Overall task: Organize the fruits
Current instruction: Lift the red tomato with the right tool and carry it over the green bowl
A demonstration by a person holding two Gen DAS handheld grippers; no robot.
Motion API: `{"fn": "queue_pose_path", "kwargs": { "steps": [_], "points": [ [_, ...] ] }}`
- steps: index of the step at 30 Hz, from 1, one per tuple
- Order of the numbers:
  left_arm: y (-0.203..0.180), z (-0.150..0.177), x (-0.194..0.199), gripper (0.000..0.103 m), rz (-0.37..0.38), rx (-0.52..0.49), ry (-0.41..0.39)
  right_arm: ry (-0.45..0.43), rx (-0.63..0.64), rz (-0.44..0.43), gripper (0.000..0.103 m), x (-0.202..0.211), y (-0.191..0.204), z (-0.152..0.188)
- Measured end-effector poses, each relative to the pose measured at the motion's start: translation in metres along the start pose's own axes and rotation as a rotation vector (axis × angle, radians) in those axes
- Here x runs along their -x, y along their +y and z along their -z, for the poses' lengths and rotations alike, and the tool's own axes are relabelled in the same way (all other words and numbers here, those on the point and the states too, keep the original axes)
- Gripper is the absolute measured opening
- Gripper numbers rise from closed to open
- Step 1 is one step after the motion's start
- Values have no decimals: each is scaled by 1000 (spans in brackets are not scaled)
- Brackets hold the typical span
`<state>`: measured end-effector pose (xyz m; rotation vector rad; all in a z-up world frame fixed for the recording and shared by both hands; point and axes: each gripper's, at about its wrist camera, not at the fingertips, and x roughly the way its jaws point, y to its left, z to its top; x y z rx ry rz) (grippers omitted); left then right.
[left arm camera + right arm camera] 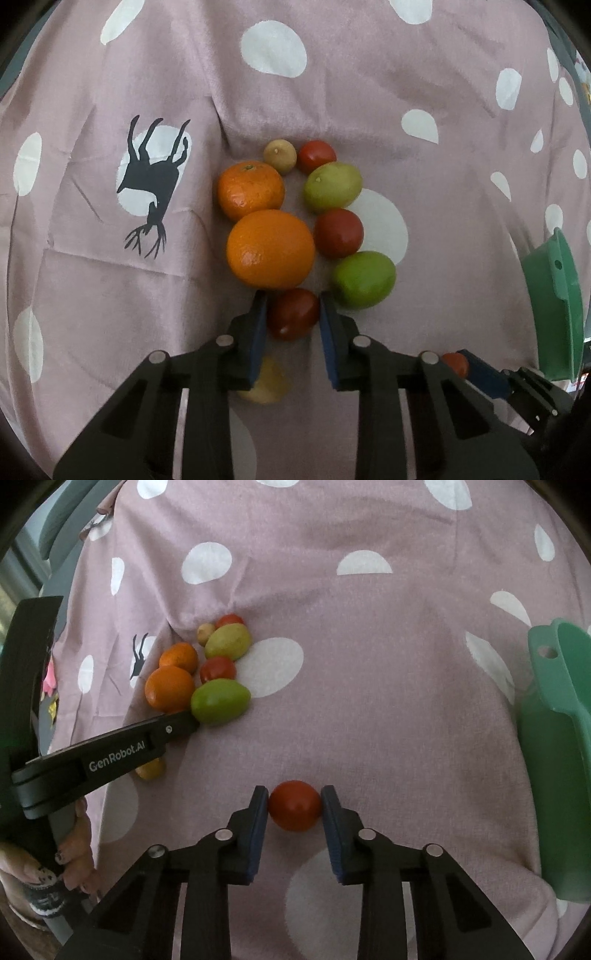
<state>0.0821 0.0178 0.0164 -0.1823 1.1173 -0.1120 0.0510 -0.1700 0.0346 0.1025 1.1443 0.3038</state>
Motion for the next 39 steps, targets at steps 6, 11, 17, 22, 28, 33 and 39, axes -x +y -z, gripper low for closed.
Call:
{"fn": "queue_pose_path", "kwargs": {
  "steps": [6,11,17,22,28,33,39],
  "points": [
    [-8,7,21,26,30,-25,-42,-43,-2,-18,27,12,2,-1],
    [-15,11,37,26,55,-45,-81,-74,-16,-28,25,19,-1,-3],
    [-12,14,49,26,80,-31,-99,-63,-37,-51,25,21,-6,-2],
    [-7,15,53,26,85,-34,-100,-31,-50,-50,25,17,-9,-2],
    [-13,17,53,27,74,-24,-92,-7,-54,-50,25,9,-10,-3],
    [-14,17,53,27,76,-16,-93,0,-44,-55,25,5,-10,-2],
    [-15,17,54,27,73,-11,-94,17,-14,-40,25,-2,-1,1]
  ]
}}
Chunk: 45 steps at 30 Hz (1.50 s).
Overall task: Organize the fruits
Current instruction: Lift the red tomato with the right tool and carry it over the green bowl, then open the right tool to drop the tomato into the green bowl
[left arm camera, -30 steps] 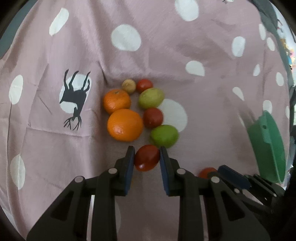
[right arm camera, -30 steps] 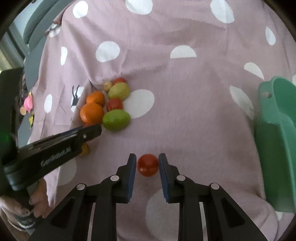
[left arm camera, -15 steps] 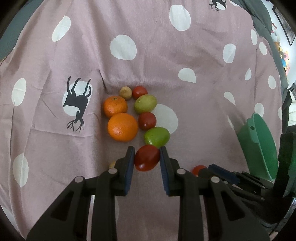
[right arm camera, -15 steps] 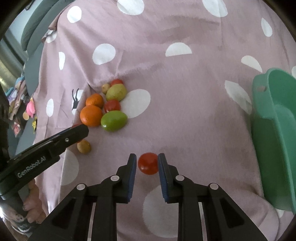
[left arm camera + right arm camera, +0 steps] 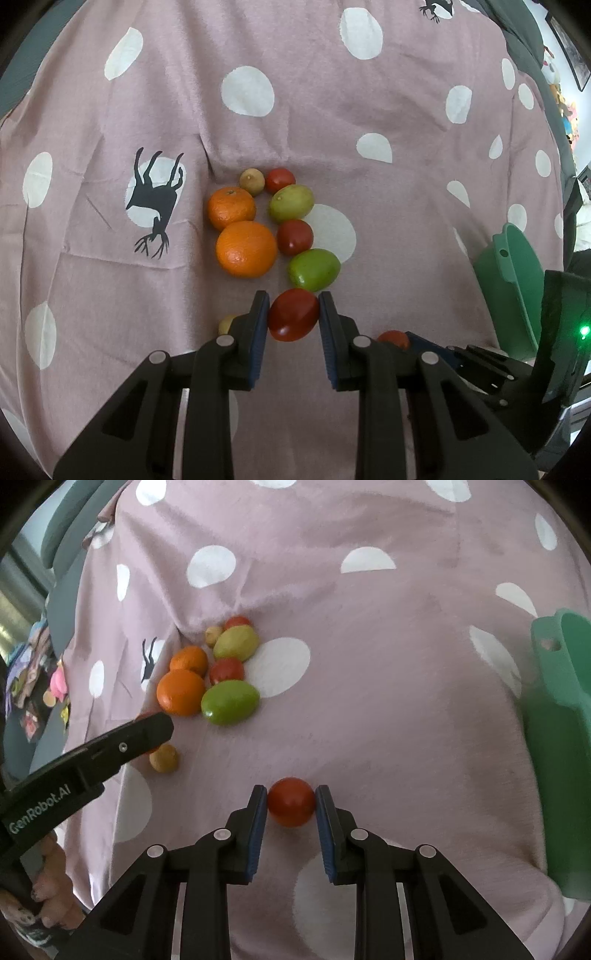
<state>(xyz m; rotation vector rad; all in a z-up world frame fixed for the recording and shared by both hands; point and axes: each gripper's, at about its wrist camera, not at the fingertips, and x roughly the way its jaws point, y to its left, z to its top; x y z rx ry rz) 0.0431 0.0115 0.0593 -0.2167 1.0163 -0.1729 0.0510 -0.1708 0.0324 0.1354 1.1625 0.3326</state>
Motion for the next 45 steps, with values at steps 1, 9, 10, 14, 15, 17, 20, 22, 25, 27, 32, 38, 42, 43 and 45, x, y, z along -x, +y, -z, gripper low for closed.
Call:
{"fn": "queue_pose_path", "kwargs": {
  "steps": [1,9,10,14,15,17,20,22,25,27,32,38,42,43,45],
  "points": [
    [0,0,0,27,0,1,1,3,6,5,25,-1,1,0],
    [-7,0,6,27,36,-9,-14,-52,5,19,26,11,3,-1],
    [-10,1,8,27,44,-15,-20,-69,-2,18,26,16,1,-2],
    [-24,2,21,27,69,-45,-53,-146,-30,35,26,40,-8,-5],
    [-27,2,23,27,73,-52,-61,-178,-43,43,26,50,-12,-6],
    [-38,4,31,27,90,-71,-83,-220,-62,63,26,62,-18,-6],
    [-54,4,39,27,115,-97,-108,-292,-105,83,26,86,-34,-6],
    [-74,3,44,27,139,-125,-126,-327,-134,99,26,98,-44,-6],
    [-97,2,46,27,186,-162,-131,-380,-188,152,26,116,-60,-3],
    [-120,2,45,27,212,-194,-132,-411,-244,209,26,128,-78,1],
    [-166,3,29,27,258,-261,-105,-449,-377,319,26,150,-125,13],
    [-216,8,11,27,247,-356,-112,-472,-486,397,26,166,-158,32],
    [-235,7,-4,27,267,-389,-84,-483,-534,374,26,171,-174,39],
    [-238,7,-8,27,259,-392,-80,-476,-536,381,26,169,-175,40],
    [-244,9,-11,27,252,-392,-84,-459,-536,401,26,165,-174,37]
  ]
}}
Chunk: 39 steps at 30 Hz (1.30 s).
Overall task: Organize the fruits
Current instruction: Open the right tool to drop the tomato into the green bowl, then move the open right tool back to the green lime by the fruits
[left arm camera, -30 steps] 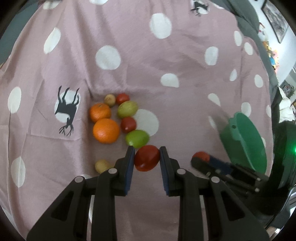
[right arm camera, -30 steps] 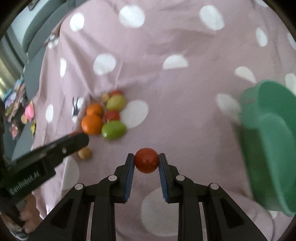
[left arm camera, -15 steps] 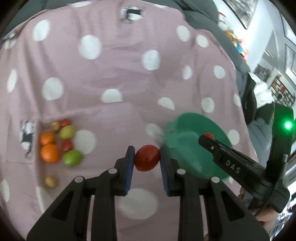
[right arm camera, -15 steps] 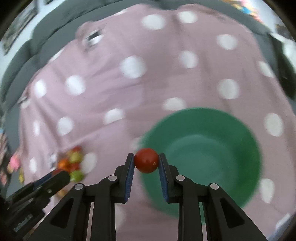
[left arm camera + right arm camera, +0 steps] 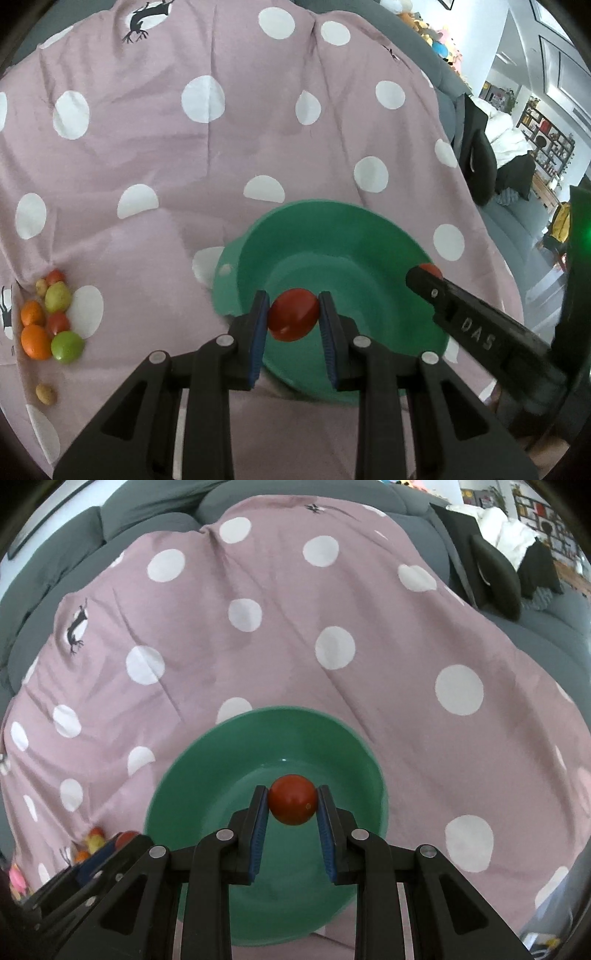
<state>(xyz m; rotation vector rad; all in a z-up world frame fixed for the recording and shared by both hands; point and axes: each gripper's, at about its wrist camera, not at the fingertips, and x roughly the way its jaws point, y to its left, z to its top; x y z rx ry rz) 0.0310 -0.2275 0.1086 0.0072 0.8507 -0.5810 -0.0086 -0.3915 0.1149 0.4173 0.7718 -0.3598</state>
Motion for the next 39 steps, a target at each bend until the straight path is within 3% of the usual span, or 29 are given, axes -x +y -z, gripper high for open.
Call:
{"fn": "queue_pose_path", "kwargs": {
  "steps": [10,12,14,17,18,20,23,27,32,39],
  "points": [
    [-11,7,-21,27,33,-28,52,21,0,23,26,-5,1,0],
    [-13,8,-22,34,36,-32,64,30,1,25,26,-6,2,1],
    [-14,9,-19,49,49,-34,61,26,-2,56,26,-5,2,0],
    [-15,9,-12,54,69,-38,47,9,6,72,28,-2,4,-1],
    [-15,9,-10,55,65,-41,45,4,8,63,30,0,5,0],
    [-12,8,-3,58,49,-42,35,-3,10,50,50,2,6,0],
    [-4,6,7,61,29,-34,22,-20,19,29,55,5,11,-1],
    [15,5,26,63,-16,-5,20,-36,40,26,55,7,22,-1],
    [53,9,67,69,-85,55,-51,-40,104,17,55,7,42,2],
    [117,36,115,75,-161,237,-113,-32,172,-120,55,7,73,7]
  ]
}}
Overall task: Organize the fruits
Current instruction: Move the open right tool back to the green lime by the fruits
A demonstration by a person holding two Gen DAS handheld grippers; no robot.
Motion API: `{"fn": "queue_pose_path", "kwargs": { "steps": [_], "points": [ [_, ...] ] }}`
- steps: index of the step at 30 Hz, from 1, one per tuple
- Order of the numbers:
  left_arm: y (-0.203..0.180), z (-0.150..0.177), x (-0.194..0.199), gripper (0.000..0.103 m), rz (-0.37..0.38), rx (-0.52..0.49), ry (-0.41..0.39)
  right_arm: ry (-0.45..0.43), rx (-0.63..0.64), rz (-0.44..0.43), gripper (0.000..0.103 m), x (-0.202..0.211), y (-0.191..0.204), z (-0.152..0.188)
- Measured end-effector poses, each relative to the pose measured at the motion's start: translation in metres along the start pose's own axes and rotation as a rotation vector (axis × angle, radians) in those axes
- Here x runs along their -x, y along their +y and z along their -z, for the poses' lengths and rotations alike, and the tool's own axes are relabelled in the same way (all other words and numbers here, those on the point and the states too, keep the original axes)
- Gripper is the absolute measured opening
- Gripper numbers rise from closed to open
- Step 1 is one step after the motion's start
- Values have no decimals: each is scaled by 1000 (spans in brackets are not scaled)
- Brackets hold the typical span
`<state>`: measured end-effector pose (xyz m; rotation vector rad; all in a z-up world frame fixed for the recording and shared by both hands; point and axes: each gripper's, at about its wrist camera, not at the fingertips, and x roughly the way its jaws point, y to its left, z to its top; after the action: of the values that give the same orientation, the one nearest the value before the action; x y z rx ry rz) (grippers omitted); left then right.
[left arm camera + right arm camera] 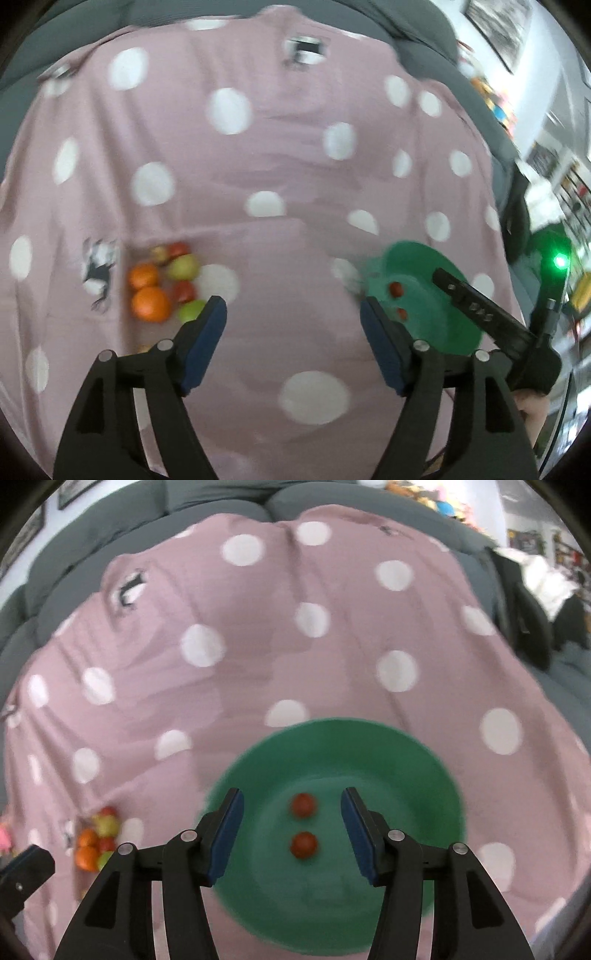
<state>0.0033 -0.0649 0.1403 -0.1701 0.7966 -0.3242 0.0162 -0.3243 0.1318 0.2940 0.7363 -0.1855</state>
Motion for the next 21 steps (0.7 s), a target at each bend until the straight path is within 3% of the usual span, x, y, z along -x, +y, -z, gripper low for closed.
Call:
{"fn": "queue_pose_path", "kwargs": {
  "steps": [4,7,9,21],
  "points": [
    [37,9,6,76,-47,111,-23,7,46,-42,55,-2,21,3],
    [55,12,4,76,-33,146,-28,16,88,-52,55,-4,35,7],
    [63,15,2,76,-55,150,-3,26,112,-49,55,-7,44,12],
    [111,16,12,76,-132,209,-30,108,234,-60,55,-23,77,34]
  ]
}}
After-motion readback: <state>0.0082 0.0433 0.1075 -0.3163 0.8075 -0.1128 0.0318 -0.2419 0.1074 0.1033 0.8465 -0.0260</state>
